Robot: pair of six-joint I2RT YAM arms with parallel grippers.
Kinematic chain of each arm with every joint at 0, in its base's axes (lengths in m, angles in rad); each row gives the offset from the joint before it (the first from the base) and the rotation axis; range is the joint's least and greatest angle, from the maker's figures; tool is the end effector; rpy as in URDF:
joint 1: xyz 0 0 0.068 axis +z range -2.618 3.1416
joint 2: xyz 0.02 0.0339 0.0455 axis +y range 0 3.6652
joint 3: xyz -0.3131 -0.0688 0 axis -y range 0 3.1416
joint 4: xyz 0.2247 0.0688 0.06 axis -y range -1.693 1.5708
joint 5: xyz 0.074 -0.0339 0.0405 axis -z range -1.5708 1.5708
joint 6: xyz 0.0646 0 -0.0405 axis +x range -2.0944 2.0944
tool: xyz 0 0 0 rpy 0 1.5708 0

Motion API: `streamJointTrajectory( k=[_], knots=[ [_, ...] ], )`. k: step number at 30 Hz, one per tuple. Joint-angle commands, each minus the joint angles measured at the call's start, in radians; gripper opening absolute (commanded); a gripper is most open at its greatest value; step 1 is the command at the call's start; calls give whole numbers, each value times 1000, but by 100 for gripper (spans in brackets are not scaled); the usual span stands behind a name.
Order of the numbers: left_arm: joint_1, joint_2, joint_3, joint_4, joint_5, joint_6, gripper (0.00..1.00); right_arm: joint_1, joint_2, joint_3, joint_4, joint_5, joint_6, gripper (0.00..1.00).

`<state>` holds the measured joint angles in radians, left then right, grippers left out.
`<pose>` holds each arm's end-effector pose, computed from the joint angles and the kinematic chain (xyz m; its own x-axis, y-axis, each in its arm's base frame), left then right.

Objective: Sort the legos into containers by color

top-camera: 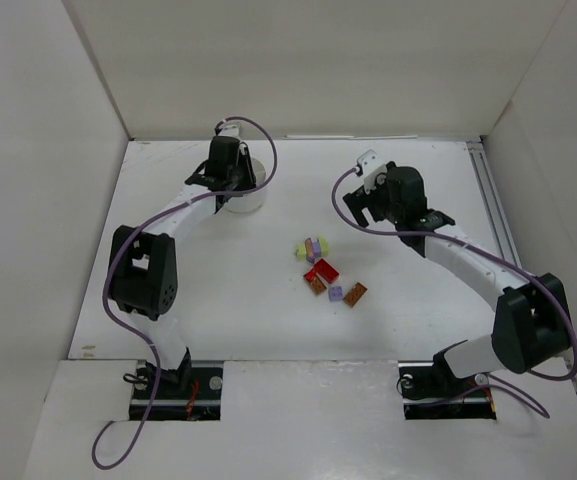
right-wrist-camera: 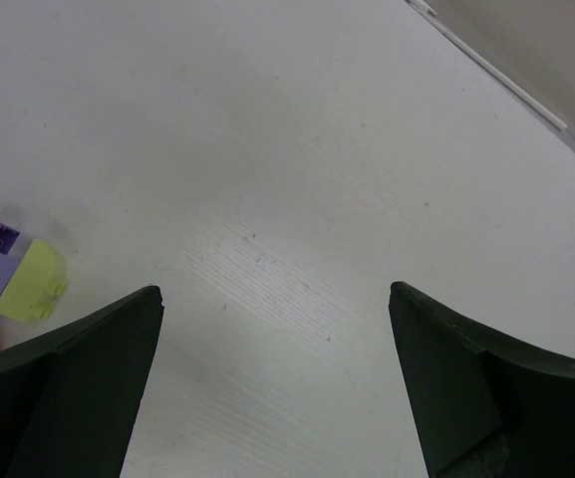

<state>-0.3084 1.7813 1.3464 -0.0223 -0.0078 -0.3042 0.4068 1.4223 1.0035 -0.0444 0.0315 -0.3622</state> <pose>0.4183 -0.1327 0.3183 -0.4902 -0.1582 -0.8571 0.1572 0.9512 -0.2655 0.3014 0.1276 0.3247 -0.2528 -0.4945 -0.8316 -0.4910 0.8062 -0.3302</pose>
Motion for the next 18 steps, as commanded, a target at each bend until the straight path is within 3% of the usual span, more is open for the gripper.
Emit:
streamJointTrajectory(
  k=[1,4,5,6,7,9,18],
  knots=[
    [-6,4,57,10,-58,2,18,0,-19,-14,14,-25,14,100],
    [-6,15,68,10,-58,11,24,9,-29,-37,5,-16,14,100],
    [-6,15,68,22,-58,11,31,18,-40,-46,5,-16,14,100],
    [-6,15,68,22,-58,11,32,18,-49,-46,5,-7,14,100],
    [-15,4,54,36,-58,20,40,18,-49,-55,5,-7,14,100],
    [-15,4,43,36,-58,20,46,27,-49,-55,-5,4,14,100],
    [-15,-54,20,45,-12,20,56,81,-59,-66,-25,-18,41,100]
  ],
)
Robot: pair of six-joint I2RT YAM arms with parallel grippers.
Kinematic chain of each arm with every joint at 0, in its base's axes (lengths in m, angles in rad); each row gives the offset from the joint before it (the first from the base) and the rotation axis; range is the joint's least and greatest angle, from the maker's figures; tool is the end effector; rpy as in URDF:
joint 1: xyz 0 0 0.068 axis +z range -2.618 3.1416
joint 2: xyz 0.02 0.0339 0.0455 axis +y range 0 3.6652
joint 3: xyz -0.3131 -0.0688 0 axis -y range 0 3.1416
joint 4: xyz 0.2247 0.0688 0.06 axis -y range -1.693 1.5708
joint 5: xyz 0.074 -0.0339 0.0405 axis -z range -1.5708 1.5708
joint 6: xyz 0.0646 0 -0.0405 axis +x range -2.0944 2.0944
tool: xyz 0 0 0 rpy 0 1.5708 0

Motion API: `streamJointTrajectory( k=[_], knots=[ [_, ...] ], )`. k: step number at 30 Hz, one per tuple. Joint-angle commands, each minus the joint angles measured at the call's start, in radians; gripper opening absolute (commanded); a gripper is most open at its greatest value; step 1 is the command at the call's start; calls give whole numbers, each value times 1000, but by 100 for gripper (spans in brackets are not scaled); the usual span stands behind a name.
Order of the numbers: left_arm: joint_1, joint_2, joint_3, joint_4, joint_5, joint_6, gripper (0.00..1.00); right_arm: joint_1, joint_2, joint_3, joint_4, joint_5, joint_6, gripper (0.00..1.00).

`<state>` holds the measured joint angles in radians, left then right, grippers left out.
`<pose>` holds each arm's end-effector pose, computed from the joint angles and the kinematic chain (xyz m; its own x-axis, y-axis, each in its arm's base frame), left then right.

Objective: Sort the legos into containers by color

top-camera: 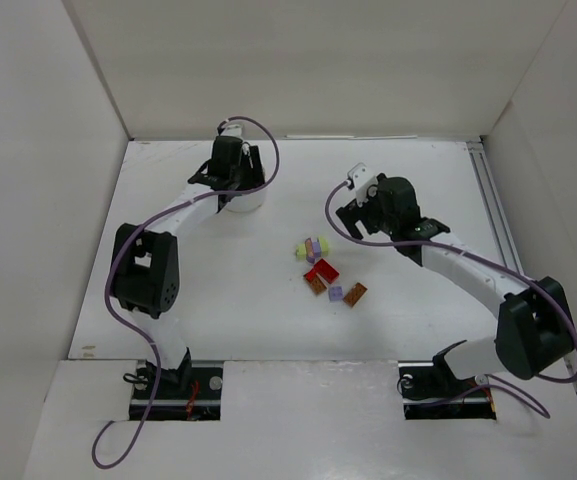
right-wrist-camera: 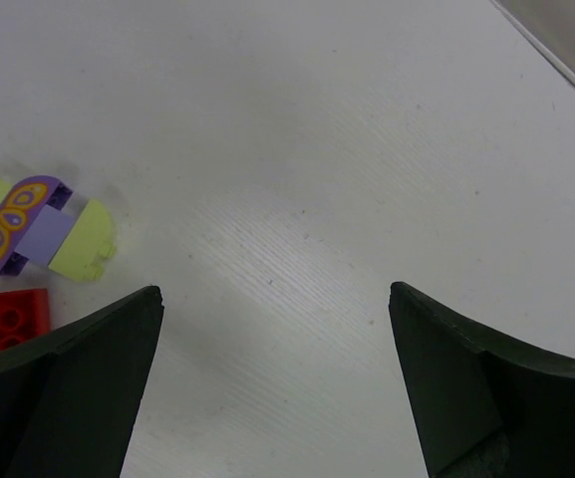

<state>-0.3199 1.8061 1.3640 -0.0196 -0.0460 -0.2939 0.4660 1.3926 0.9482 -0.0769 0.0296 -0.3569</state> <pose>0.4241 -0.1374 0.3144 -0.4844 -0.1444 -0.8628 0.1408 0.9606 -0.2397 0.2808 0.1391 0.3102 -0.2680 -0.5257 -0.8074 -0.5548 0.7693 -0.3168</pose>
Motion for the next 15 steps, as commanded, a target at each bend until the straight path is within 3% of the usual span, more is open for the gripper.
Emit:
streamJointTrajectory(
  k=[1,5,6,10,15],
  knots=[
    [-4,-94,-6,43,40,10,61,22,-20,-11,8,-39,47,100],
    [-4,-206,-86,99,168,10,81,75,32,-11,8,-106,0,96],
    [-4,-232,-133,125,196,10,99,110,42,-11,8,-106,-22,95],
    [-13,-358,-239,148,252,10,99,135,111,35,8,-106,-59,94],
    [-22,-494,-368,159,262,-27,99,201,170,44,-3,-210,-137,94]
  ],
)
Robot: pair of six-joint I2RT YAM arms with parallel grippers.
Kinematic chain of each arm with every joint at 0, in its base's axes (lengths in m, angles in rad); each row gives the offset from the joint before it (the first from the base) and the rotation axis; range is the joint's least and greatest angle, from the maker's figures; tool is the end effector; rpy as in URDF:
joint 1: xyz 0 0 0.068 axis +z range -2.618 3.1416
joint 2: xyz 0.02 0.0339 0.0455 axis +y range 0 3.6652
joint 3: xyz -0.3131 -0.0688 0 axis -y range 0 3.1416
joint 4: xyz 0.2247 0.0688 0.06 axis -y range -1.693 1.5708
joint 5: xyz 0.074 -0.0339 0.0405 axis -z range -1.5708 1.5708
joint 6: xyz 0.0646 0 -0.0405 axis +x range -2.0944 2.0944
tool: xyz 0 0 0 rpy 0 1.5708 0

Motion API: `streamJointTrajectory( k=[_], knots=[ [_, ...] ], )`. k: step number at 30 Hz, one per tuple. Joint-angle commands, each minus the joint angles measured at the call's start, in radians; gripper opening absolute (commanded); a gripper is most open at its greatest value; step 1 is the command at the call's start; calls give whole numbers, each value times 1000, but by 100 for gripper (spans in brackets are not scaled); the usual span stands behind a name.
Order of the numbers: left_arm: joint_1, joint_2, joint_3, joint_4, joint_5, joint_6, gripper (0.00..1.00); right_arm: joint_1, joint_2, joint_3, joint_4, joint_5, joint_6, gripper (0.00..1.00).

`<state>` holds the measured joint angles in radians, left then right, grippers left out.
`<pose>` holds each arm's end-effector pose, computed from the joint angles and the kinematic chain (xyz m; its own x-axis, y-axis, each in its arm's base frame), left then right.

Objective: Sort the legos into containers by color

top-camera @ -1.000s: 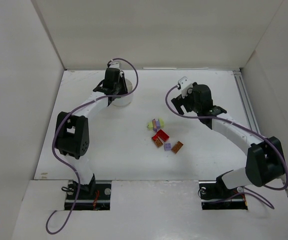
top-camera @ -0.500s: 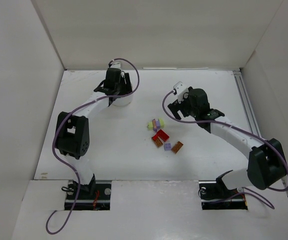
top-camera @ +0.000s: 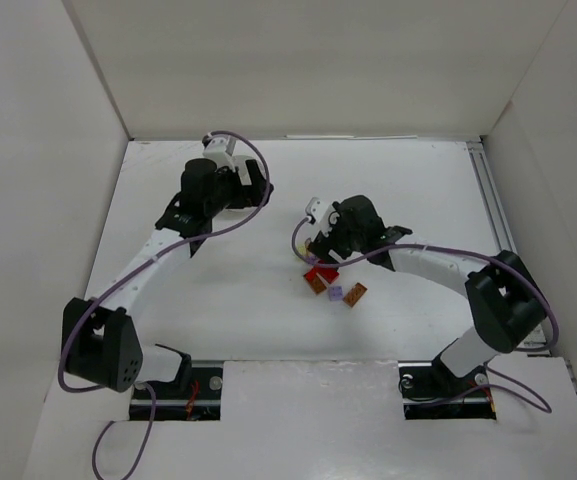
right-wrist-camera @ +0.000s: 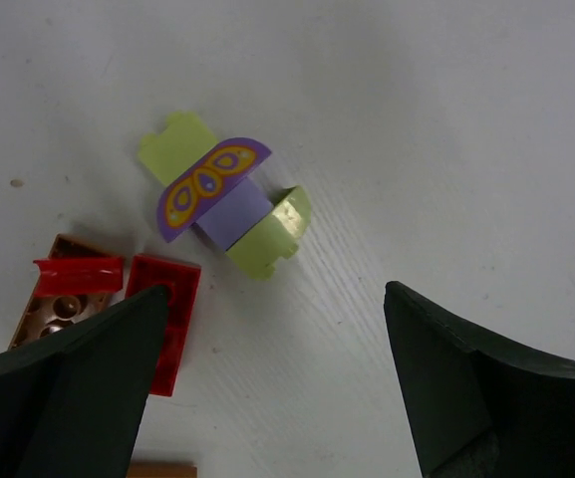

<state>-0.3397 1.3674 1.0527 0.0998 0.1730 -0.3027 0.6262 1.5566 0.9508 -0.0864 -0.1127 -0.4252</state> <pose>0.3013 -0.1183 0.3783 -0.3370 -0.1923 -0.9216 0.4047 0.8542 -0.3263 0.2719 0.2056 0.2597 -0.2019 -0.6519 -0.7309 -0.8077 0.5329 -0.2522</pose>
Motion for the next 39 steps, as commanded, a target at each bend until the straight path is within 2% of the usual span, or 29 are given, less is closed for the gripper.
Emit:
streamJointTrajectory(
  k=[1,5,11,16,24,26,29,31,37,39],
  knots=[
    [-2,-70,-74,49,43,-18,99,41,23,42,7,-68,-89,94],
    [-2,-112,-132,49,52,-18,99,41,94,104,-90,-52,-204,94],
    [-2,-113,-141,49,43,-27,99,41,198,201,-90,-71,-242,94],
    [-2,-113,-141,40,22,-27,99,41,250,261,-119,-82,-267,84],
    [-2,-94,-123,29,13,-9,99,6,307,292,-185,-241,-302,83],
    [-2,-85,-114,29,13,-9,99,6,318,292,-185,-242,-302,83],
    [-2,-85,-114,29,3,-9,99,6,327,315,-199,-242,-302,76],
    [-2,-76,-114,29,3,-9,99,6,327,315,-199,-242,-302,67],
    [-2,-76,-114,29,3,-9,99,6,345,315,-181,-222,-293,55],
    [-2,-76,-114,20,3,-9,99,6,346,315,-162,-231,-293,47]
  ],
)
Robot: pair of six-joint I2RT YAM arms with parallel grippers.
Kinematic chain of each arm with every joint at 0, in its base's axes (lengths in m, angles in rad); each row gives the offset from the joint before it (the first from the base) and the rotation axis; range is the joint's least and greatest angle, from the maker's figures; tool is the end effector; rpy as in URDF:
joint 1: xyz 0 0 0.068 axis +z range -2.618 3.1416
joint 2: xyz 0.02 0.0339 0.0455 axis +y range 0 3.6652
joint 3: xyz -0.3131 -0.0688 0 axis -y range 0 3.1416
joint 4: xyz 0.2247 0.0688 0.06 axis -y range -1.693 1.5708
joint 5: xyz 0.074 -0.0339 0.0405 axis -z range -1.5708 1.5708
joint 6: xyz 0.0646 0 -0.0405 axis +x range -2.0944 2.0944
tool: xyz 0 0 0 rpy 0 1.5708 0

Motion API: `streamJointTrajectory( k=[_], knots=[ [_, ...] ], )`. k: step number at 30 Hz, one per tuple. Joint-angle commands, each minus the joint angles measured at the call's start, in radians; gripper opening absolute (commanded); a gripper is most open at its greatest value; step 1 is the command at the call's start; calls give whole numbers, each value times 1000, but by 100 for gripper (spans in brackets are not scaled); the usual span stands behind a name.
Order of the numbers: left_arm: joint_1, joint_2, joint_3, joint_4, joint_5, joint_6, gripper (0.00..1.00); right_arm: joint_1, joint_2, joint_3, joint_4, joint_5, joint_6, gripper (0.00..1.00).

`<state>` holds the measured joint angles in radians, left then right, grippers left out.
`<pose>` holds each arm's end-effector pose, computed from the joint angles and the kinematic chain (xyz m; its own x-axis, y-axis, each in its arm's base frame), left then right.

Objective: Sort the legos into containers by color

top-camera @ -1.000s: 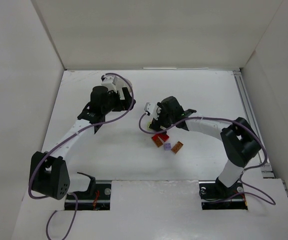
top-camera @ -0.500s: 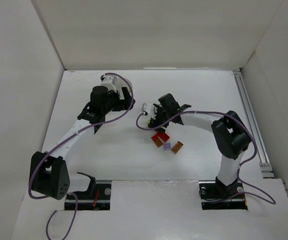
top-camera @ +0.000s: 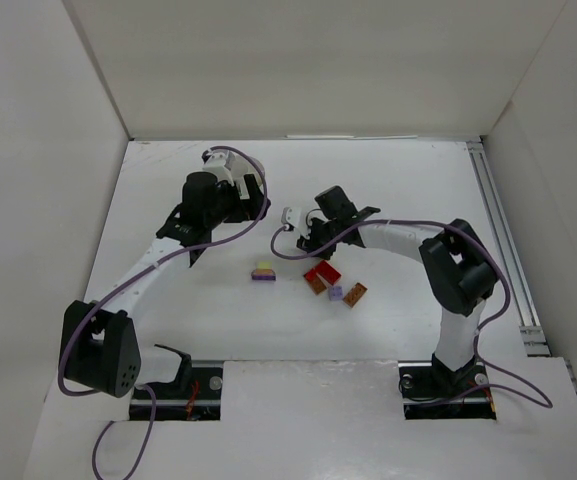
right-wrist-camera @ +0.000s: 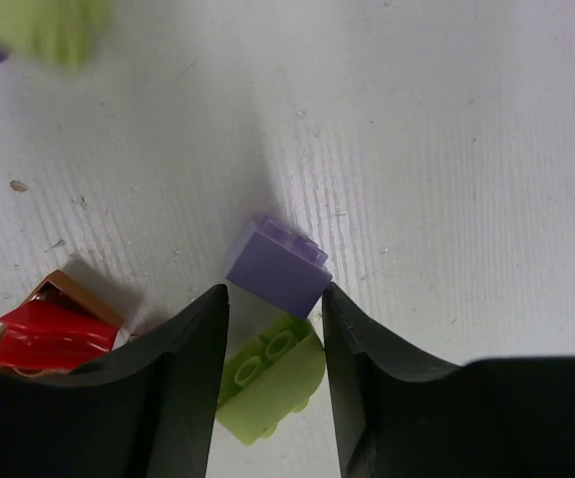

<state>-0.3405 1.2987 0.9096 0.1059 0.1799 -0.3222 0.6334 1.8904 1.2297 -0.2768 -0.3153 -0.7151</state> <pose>0.2776 -0.1106 0.3469 -0.4052 -0.1870 -0.8949 0.3819 0.8548 -0.3515 0.3208 0.2604 0.2111 -0.0246 -0.7915 -0.6107 -0.9626 0.1837 -0.1993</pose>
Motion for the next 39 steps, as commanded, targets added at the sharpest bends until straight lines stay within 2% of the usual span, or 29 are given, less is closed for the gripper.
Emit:
streamJointTrajectory(
  k=[1,7,11,14,18,21,22,23,26,27,31,34,39],
  knots=[
    [-2,-7,29,14,-3,11,99,-1,12,36,28,-39,-3,46],
    [-2,-16,29,5,-3,11,99,-1,1,45,37,-73,-23,44],
    [-2,-26,20,5,7,11,99,-1,-37,27,62,-96,-23,32],
    [9,-26,20,5,38,11,99,-1,-85,18,82,-105,-23,32],
    [31,-35,2,14,73,11,99,-1,-132,8,103,-105,-23,24],
    [31,-45,-8,14,82,11,99,-11,-132,8,113,-128,-23,21],
    [31,-55,-8,14,82,11,99,-11,-122,8,113,-148,-23,24],
    [31,-55,-17,14,82,11,99,-11,-110,8,99,-148,-33,37],
    [40,-65,-26,14,82,11,99,-11,-99,8,99,-119,-34,44],
    [40,-65,-26,14,82,2,99,-11,-87,22,79,-105,-14,54],
    [40,-84,-35,14,82,2,99,14,-73,19,67,-87,-14,65],
    [40,-84,-35,14,82,2,99,35,-41,19,56,-64,-14,77],
    [40,-84,-44,5,63,2,99,35,18,44,33,2,5,77]
  ],
)
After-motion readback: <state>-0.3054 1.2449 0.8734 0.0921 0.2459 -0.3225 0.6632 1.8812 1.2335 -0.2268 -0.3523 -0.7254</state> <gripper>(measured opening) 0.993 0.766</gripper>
